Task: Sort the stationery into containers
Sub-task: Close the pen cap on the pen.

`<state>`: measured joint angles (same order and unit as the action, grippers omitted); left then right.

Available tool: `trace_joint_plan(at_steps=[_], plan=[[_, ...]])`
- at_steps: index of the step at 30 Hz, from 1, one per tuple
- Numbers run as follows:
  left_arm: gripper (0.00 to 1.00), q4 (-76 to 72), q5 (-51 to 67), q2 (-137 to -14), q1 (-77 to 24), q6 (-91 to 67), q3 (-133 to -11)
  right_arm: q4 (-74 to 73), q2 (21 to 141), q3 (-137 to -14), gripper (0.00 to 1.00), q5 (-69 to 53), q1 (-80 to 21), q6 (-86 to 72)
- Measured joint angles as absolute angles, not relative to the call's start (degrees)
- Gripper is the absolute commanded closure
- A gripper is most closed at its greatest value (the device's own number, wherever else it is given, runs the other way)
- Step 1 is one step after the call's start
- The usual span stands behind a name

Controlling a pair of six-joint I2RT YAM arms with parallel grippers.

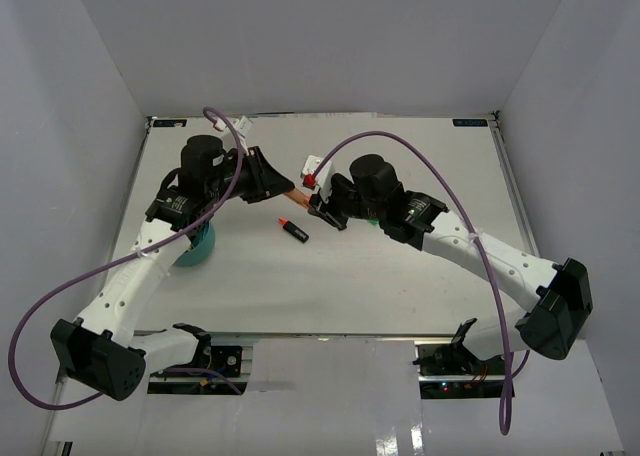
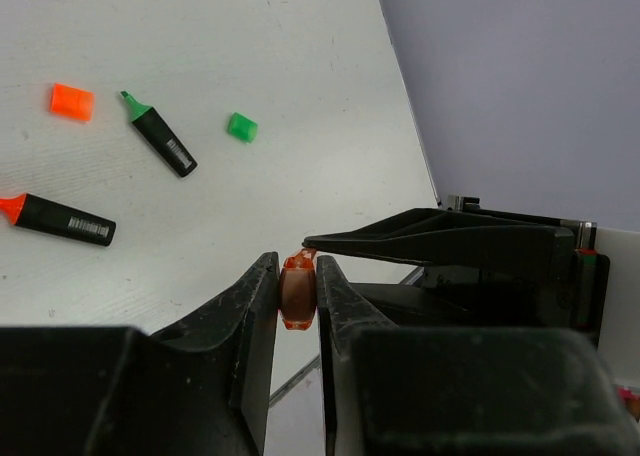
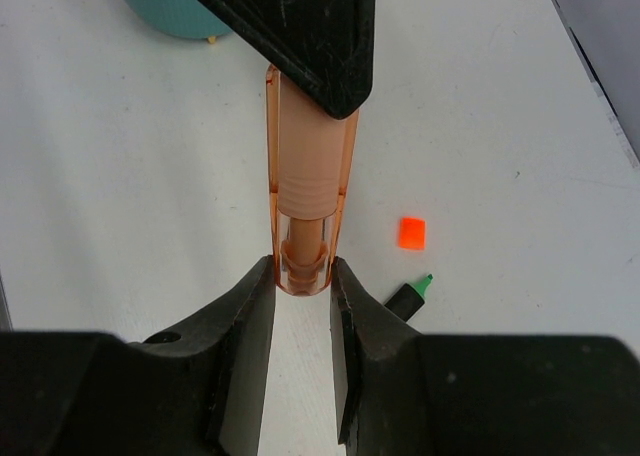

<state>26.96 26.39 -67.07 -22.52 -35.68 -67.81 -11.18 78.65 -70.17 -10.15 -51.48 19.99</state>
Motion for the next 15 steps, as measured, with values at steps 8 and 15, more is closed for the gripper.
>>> trace_joint_plan(at_steps=[8, 15], plan=[[0.92, 27.29, 24.29, -66.98, -23.24, -35.42, -68.01, -11.97, 79.22, -70.74, 0.92, -10.02, -51.48, 19.99], [1.0, 29.93, 21.45, -66.96, -24.21, -33.91, -70.59, -8.21, 78.32, -68.71, 0.76, -10.5, -51.48, 19.86]])
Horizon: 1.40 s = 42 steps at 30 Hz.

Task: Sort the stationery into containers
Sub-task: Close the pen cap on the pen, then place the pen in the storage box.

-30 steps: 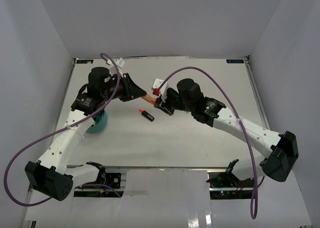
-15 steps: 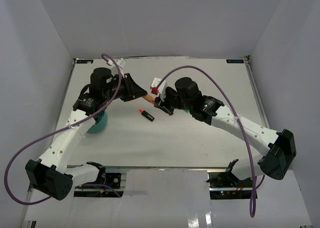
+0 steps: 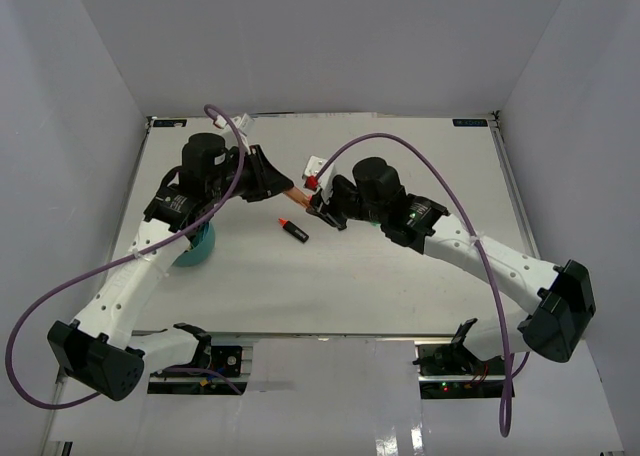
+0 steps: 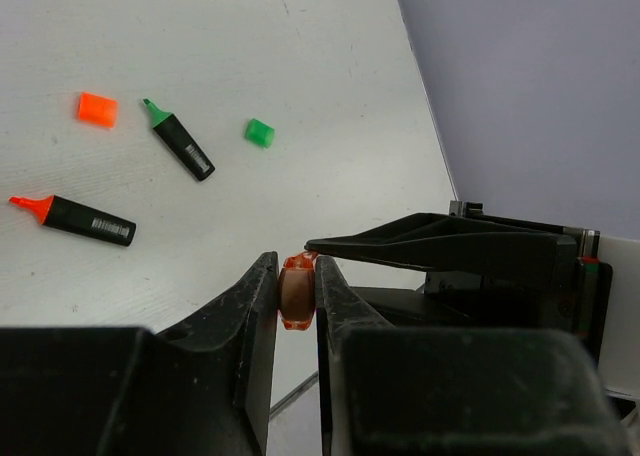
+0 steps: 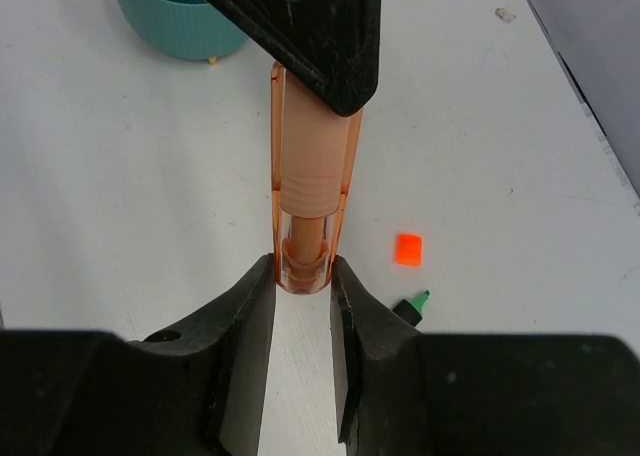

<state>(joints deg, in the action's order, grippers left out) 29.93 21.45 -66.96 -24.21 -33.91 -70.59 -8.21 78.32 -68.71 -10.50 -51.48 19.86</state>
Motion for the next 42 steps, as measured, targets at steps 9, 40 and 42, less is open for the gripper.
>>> trace_joint_plan(at_steps=[9, 40, 42], plan=[[1.0, 33.47, 16.88, -67.02, -25.71, -31.29, -71.31, -0.78, 74.83, -63.57, 0.34, -12.82, -52.21, 19.2], [1.0, 46.94, -23.42, -62.43, -6.22, -22.9, -60.03, -0.67, 60.03, -37.63, 0.1, -8.23, -52.58, 10.68], [1.0, 45.98, -22.7, -62.98, -5.43, -22.5, -59.59, -0.67, 60.03, -37.6, 0.1, -8.12, -52.58, 10.68]])
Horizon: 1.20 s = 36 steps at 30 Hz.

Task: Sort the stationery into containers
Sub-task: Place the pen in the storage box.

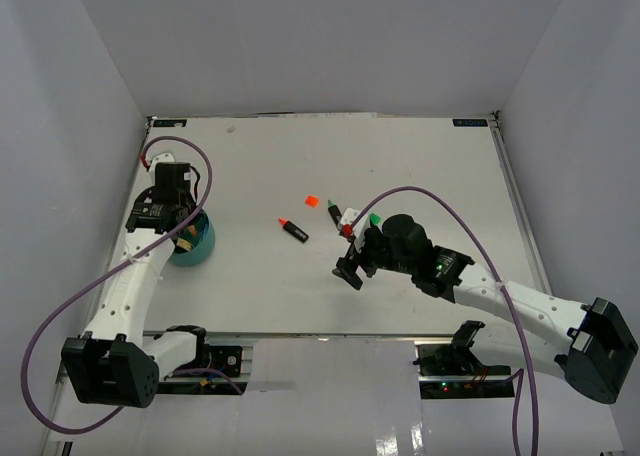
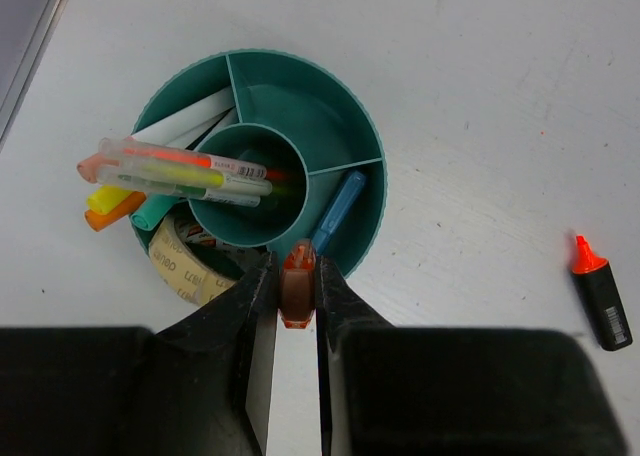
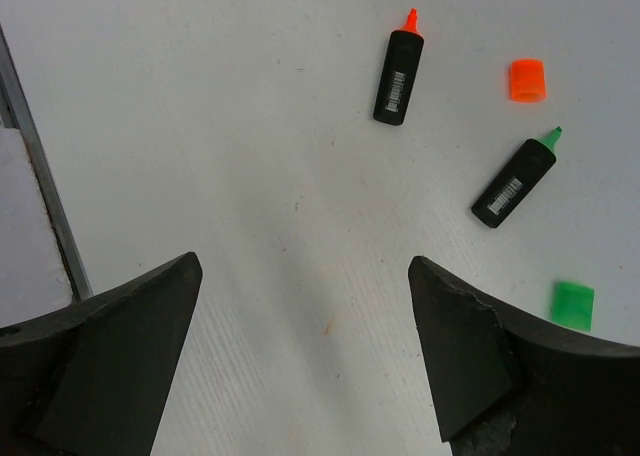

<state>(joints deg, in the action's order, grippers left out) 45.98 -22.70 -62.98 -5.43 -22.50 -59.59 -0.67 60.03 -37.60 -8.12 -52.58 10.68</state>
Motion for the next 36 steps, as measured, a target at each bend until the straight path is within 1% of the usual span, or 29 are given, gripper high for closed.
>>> trace_joint_plan(at_steps=[3, 5, 11, 12, 14, 15, 18, 19, 24, 25, 28, 29, 30, 31, 36], plan=[[0.95, 44.53, -21.58, -64.36, -4.69, -22.41, -58.63, -0.67, 60.05, -37.58, 0.1, -8.03, -52.58, 10.68], [0.87, 44.12, -20.75, -65.28, -4.32, -22.44, -57.56, -0.67, 60.1, -37.58, 0.1, -7.99, -52.58, 10.68], [0.73, 43.38, -19.11, -67.11, -3.79, -22.48, -56.69, -0.64, 60.62, -37.58, 0.1, -7.64, -52.58, 10.59], [0.67, 43.31, -18.96, -67.26, -3.73, -22.46, -56.73, -0.62, 60.8, -37.58, 0.1, -7.62, -52.58, 10.48], [0.61, 43.22, -18.7, -67.4, -3.6, -22.39, -56.75, -0.56, 61.34, -37.58, 0.1, -7.44, -52.58, 10.09], [0.54, 43.22, -18.59, -67.42, -3.51, -22.44, -56.82, -0.56, 61.65, -37.58, 0.1, -7.4, -52.58, 9.76], [0.46, 42.98, -18.09, -67.64, -3.38, -22.44, -57.12, -0.47, 62.72, -37.6, 0.1, -7.09, -52.58, 8.88], [0.42, 42.78, -17.89, -67.75, -3.27, -22.46, -57.17, -0.47, 63.09, -37.6, 0.1, -6.98, -52.58, 8.51], [0.31, 42.39, -16.78, -68.95, -3.09, -22.46, -57.76, -0.4, 64.82, -37.76, 0.1, -5.78, -52.58, 6.98], [0.25, 42.41, -16.38, -69.12, -3.09, -22.48, -58.11, -0.4, 65.1, -37.82, 0.1, -5.21, -52.58, 6.57], [0.15, 42.22, -14.39, -69.06, -3.09, -22.37, -60.14, -0.4, 65.71, -38.17, 0.1, -2.55, -52.49, 4.99], [0.08, 41.67, -13.06, -68.99, -3.09, -22.41, -60.77, -0.43, 65.95, -38.41, 0.1, -1.56, -52.38, 4.51], [0.05, 41.04, -11.97, -68.6, -3.09, -22.26, -61.82, -0.43, 66.22, -38.72, 0.1, -0.86, -52.23, 4.12], [0.02, 40.21, -10.66, -68.05, -3.09, -22.31, -62.37, -0.45, 66.63, -39.18, 0.1, -0.12, -52.05, 3.66], [0.02, 33.01, -2.92, -62.17, -3.09, -22.31, -62.33, -2.11, 71.72, -45.06, 0.08, 2.24, -51.33, 3.11]])
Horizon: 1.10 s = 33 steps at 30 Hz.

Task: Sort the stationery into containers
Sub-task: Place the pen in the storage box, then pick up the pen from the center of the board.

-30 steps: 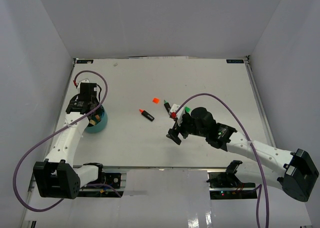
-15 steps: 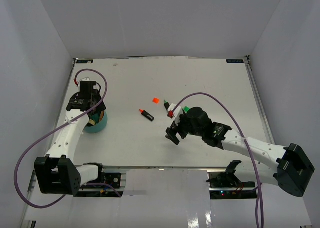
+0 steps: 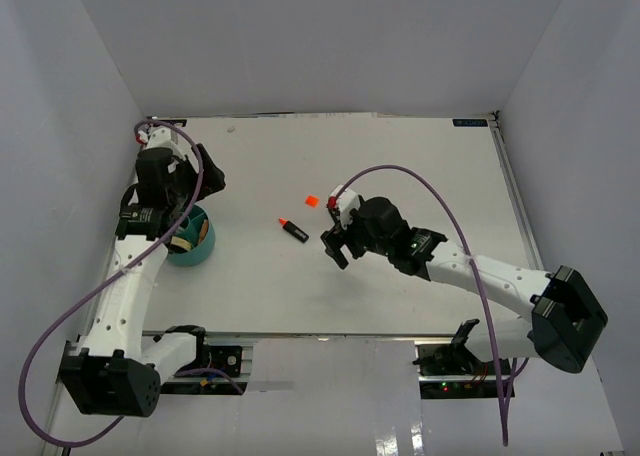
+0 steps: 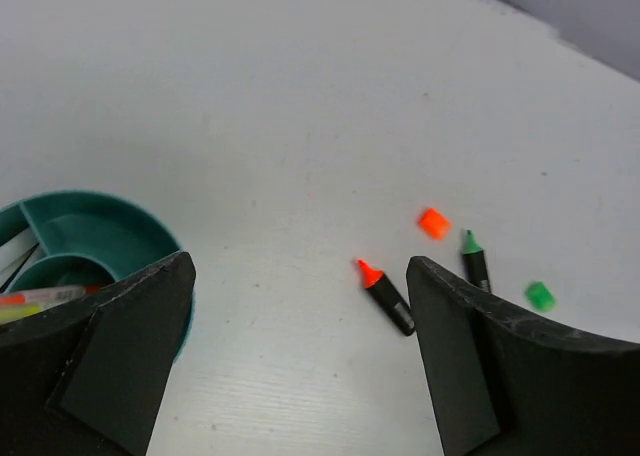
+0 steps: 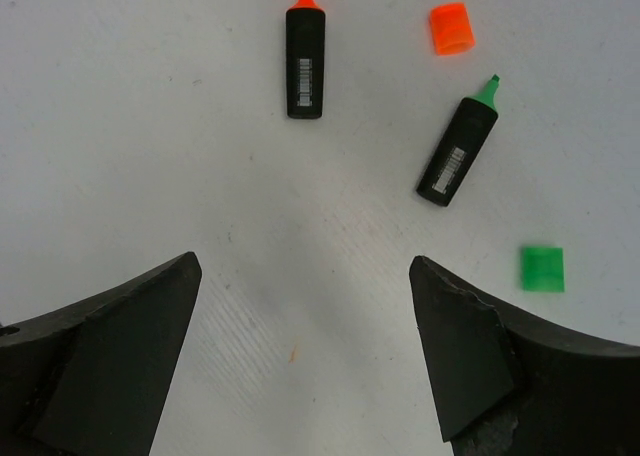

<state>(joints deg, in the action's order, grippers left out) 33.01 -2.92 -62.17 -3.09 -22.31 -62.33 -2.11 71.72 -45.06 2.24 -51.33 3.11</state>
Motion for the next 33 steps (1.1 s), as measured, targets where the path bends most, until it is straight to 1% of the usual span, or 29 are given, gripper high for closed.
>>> trace_joint_plan(at_steps=[4, 7, 8, 14, 16, 17, 18, 20, 22, 24, 26, 28, 31, 32, 33], plan=[[0.02, 26.33, 2.98, -58.13, -3.09, -22.31, -59.61, -3.4, 77.58, -50.96, 0.02, 3.05, -51.33, 3.14], [0.02, 21.58, 7.09, -57.71, -3.09, -22.46, -55.81, -3.75, 82.3, -54.85, 0.0, 2.98, -51.33, 3.18], [0.02, 20.27, 8.58, -57.87, -3.09, -22.5, -54.08, -4.05, 83.96, -56.12, 0.05, 2.9, -51.33, 3.29], [0.02, 14.04, 14.94, -60.18, -3.7, -22.55, -46.19, -4.71, 95.64, -64.31, 0.17, 2.33, -51.33, 3.86], [0.02, 12.23, 16.08, -61.14, -3.97, -22.55, -44.82, -4.62, 99.66, -66.87, 0.18, 1.87, -51.33, 4.08], [0.02, 11.44, 16.51, -61.56, -4.01, -22.55, -44.31, -4.82, 101.54, -68.01, 0.2, 1.58, -51.33, 4.23], [0.02, 10.94, 17.04, -61.98, -4.12, -22.55, -43.94, -4.84, 103.37, -69.1, 0.2, 1.43, -51.33, 4.49], [0.02, 10.11, 17.76, -62.46, -4.25, -22.74, -43.51, -4.84, 106.34, -70.7, 0.21, 0.84, -51.33, 4.75], [0.02, 9.28, 18.55, -62.54, -4.25, -23.0, -43.11, -5.06, 108.77, -72.05, 0.25, 0.36, -51.33, 5.08], [0.02, 8.45, 19.05, -62.54, -4.25, -23.22, -42.68, -5.06, 111.11, -73.49, 0.26, -0.03, -51.33, 5.19], [0.02, 8.32, 19.57, -62.59, -4.25, -23.42, -42.35, -5.04, 112.79, -74.41, 0.28, -0.3, -51.33, 5.41], [0.02, 8.01, 19.99, -62.59, -4.25, -23.59, -42.04, -5.04, 114.06, -74.94, 0.32, -0.62, -51.33, 5.72], [0.02, 7.9, 20.36, -62.65, -4.25, -23.68, -41.82, -4.97, 115.28, -75.24, 0.35, -0.89, -51.33, 6.11], [0.02, 7.88, 20.45, -62.72, -4.25, -23.79, -41.82, -4.89, 115.35, -75.31, 0.38, -1.04, -51.33, 6.22], [0.02, 7.81, 20.58, -62.81, -4.25, -23.81, -41.82, -4.86, 115.35, -75.35, 0.39, -1.08, -51.33, 6.37]])
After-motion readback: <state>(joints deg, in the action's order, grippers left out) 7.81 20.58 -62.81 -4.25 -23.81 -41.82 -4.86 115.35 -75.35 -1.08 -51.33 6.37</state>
